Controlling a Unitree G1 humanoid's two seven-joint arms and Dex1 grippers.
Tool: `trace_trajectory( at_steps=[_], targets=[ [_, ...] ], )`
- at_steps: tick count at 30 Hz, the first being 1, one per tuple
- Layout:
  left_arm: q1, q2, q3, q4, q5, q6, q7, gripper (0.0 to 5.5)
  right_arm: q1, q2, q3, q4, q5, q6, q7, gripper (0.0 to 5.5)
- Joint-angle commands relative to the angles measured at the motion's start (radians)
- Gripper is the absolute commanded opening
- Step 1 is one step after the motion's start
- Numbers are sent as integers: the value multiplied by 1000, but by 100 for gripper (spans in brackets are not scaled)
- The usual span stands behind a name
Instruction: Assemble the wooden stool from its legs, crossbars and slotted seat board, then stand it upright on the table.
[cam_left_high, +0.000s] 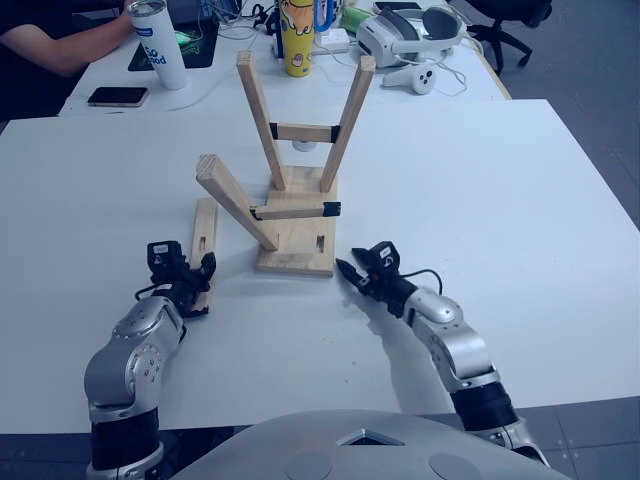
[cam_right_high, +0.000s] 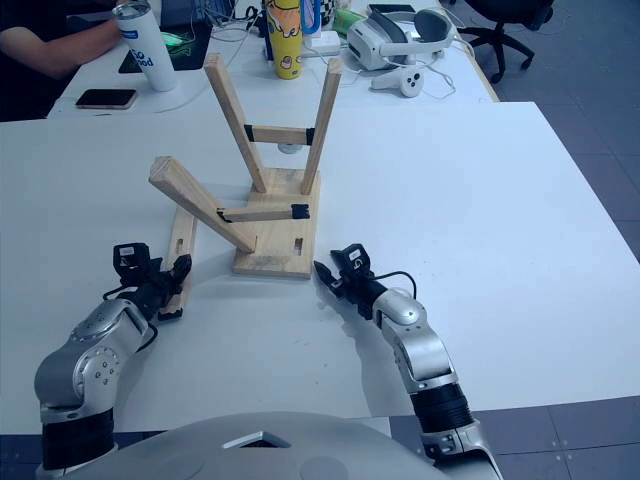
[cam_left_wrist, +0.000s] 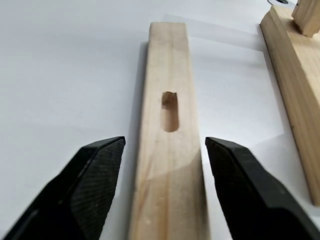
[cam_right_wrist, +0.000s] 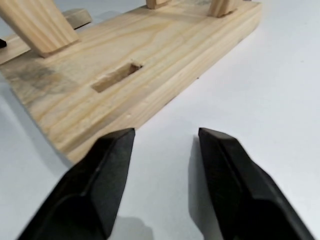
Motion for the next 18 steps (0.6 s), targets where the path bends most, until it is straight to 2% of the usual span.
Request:
trace_trajectory(
  at_steps=[1, 11, 18],
  targets=[
    [-13, 10, 0, 11, 2, 45, -16, 301, 17, 5, 3, 27, -6, 19, -11, 282],
    [17, 83, -72, 111, 109, 17, -69, 301, -18, 42, -107, 34, 43, 39, -77, 282],
    [-16, 76, -31, 157, 108, -33, -95, 210, -66, 37, -197, 24, 75, 64, -106, 284]
  ],
)
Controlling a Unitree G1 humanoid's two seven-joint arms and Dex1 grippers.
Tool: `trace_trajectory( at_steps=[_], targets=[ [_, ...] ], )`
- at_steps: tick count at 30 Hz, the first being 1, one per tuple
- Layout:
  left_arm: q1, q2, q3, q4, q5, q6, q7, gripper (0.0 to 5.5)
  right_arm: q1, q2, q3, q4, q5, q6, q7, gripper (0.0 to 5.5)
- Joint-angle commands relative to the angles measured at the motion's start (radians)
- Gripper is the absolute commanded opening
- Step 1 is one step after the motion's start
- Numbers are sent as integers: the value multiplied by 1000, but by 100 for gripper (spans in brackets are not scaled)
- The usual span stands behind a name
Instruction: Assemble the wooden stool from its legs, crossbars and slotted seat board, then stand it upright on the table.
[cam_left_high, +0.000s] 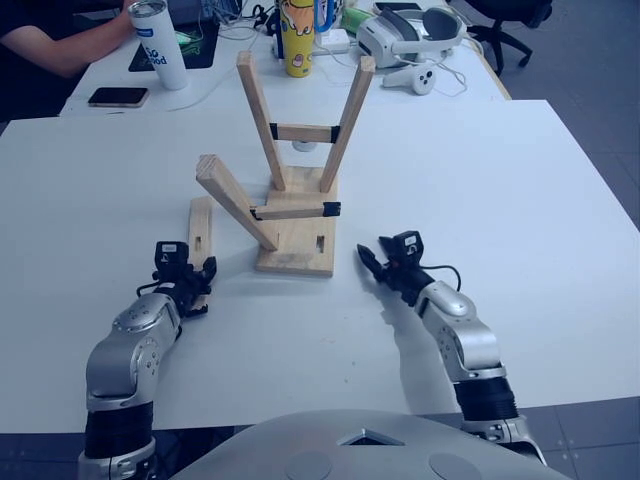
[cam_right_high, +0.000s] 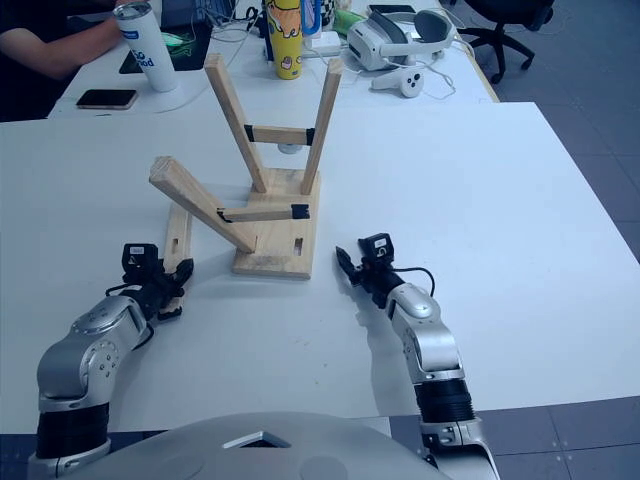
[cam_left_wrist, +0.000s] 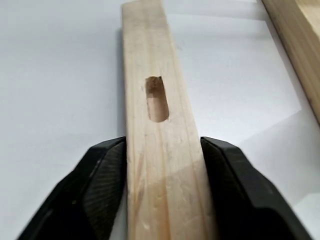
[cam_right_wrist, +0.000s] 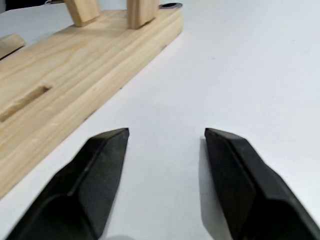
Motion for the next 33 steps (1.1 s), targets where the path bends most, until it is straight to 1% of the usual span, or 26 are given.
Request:
trace_trajectory(
  at_steps=[1, 4, 9, 12, 14, 16, 19, 22, 25, 27, 30, 33],
  targets=[
    [-24, -2, 32, 76, 11, -3, -6, 206, -45, -10, -48, -3, 10, 3, -27, 284],
    [-89, -2, 71, 120, 6, -45, -6, 206, -76, -10, -87, 17, 9, -10, -58, 284],
    [-269, -26, 186, 94, -29, -388, -30, 206, -101, -16, -119, 49, 15, -106, -42, 284],
    [-339, -18, 193, 32, -77, -512, -107, 206, -105, -25, -129, 64, 15, -120, -39, 284],
    [-415, 21, 226, -8, -148, -510, -142, 206, -117, -39, -151, 76, 52, -110, -5, 284],
    [-519, 80, 252, -40, -262, -456, -188, 206, -134, -56, -174, 91, 89, -84, 30, 284],
    [-673, 146, 228, -83, -456, -331, -247, 206, -148, -78, -209, 107, 149, -43, 73, 284],
    [-805, 171, 220, -117, -777, -175, -205, 206, -170, -105, -220, 133, 176, -27, 110, 284],
    [-887, 197, 186, -148, -1116, -85, -135, 206, -188, -136, -232, 155, 203, -16, 153, 284],
    [-895, 188, 154, -170, -1240, -77, -77, 206, -194, -159, -234, 151, 225, -6, 195, 284],
    [-769, 122, 19, -270, -1295, -65, -17, 206, -203, -208, -248, 107, 304, 61, 293, 284],
    [-579, 81, -163, -355, -1227, -35, -23, 206, -200, -317, -251, 28, 423, 208, 443, 284]
  ],
)
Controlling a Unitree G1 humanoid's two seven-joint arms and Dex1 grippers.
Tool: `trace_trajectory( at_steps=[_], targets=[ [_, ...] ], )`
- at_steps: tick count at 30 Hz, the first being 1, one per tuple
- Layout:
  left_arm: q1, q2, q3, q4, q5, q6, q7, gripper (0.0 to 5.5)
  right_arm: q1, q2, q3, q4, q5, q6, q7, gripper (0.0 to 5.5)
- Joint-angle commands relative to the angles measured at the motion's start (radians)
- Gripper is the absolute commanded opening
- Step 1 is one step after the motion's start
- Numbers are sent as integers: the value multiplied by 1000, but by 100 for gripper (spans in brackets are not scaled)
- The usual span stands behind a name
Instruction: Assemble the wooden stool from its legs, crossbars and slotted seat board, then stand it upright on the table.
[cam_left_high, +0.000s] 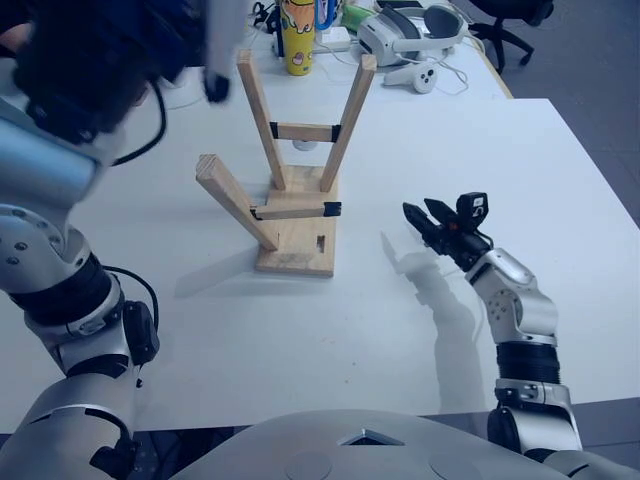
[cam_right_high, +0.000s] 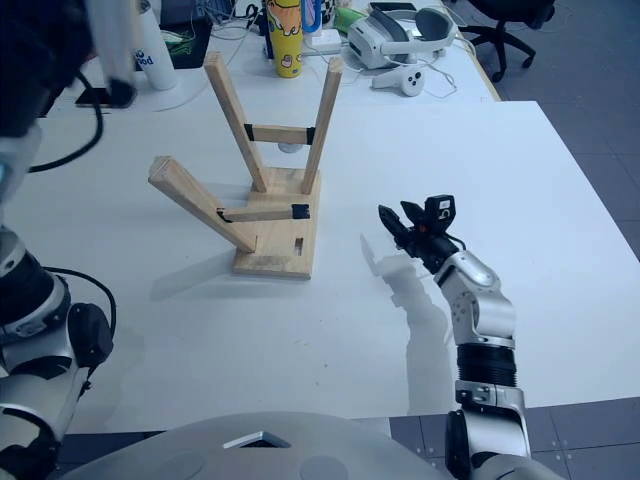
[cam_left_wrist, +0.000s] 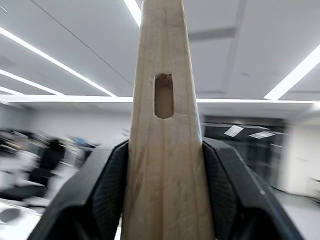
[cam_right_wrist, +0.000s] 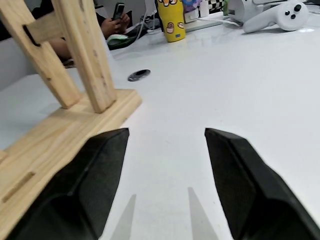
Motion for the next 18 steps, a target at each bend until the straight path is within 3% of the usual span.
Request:
trace_trajectory(
  at_steps=[1, 5, 9, 11, 18],
  targets=[
    [259, -45, -225, -90, 80, 59, -11, 206, -13, -164, -24, -121, 175, 207, 204, 284],
    [347, -16, -301, -20, 230, 60, -192, 206, 53, -369, -57, -199, 368, 432, 450, 284],
    [407, -14, -346, 145, 338, 47, -405, 206, 24, -441, -101, -117, 471, 527, 571, 284],
    [427, -13, -360, 217, 383, 44, -489, 206, 2, -449, -106, -107, 506, 559, 592, 284],
    [471, -40, -400, 330, 516, 31, -640, 206, -84, -393, -95, -91, 600, 651, 545, 377]
  ],
)
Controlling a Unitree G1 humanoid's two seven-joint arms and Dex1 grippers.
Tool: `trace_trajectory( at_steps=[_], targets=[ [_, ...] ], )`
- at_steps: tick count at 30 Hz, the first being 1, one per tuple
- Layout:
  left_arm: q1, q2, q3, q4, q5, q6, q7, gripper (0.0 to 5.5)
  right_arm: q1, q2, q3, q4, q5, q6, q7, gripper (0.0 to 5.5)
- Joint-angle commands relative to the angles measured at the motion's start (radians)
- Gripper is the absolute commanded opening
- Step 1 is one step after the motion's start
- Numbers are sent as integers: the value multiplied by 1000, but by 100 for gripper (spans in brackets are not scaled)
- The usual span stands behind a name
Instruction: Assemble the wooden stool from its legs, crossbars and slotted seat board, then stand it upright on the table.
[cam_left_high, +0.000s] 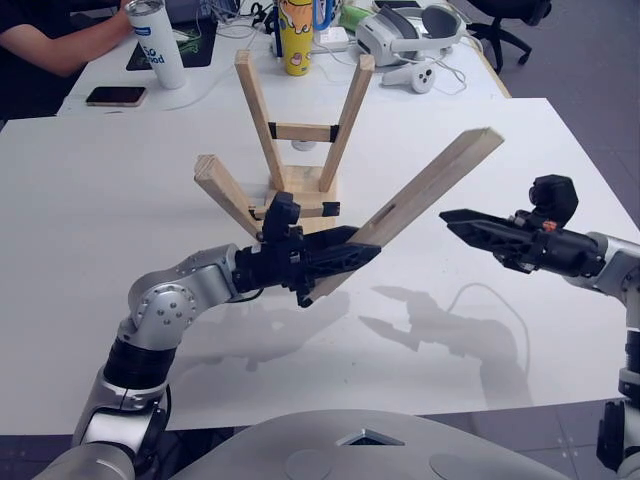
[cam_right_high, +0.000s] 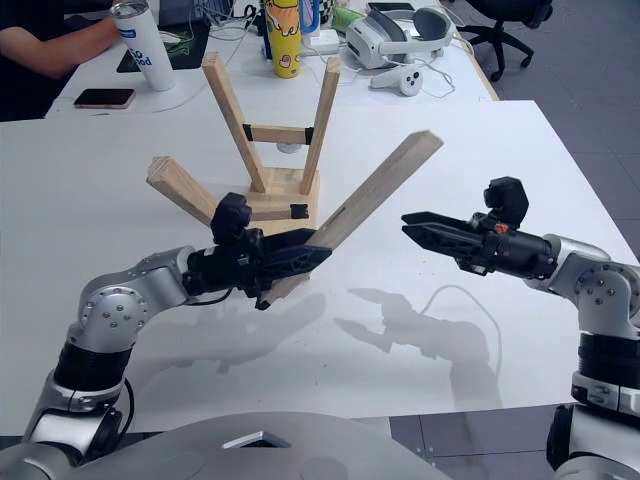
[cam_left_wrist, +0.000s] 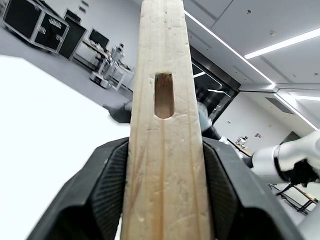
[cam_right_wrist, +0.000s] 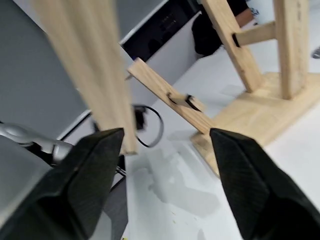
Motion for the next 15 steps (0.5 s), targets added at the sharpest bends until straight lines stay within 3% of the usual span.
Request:
trace_trajectory(
  at_steps=[1, 5, 12, 15],
  targets=[
    [19, -24, -13, 38, 64, -13, -58, 206, -38, 37, 5, 0, 44, 48, -42, 390],
    [29, -43, -8, 47, 93, -9, -77, 206, -55, 58, 2, 0, 87, 98, -73, 437],
    [30, -57, -4, 54, 92, 33, -101, 206, -56, 77, 27, -32, 106, 109, -66, 437],
    [27, -55, 0, 56, 89, 54, -109, 206, -57, 80, 24, -31, 119, 119, -66, 388]
  ],
)
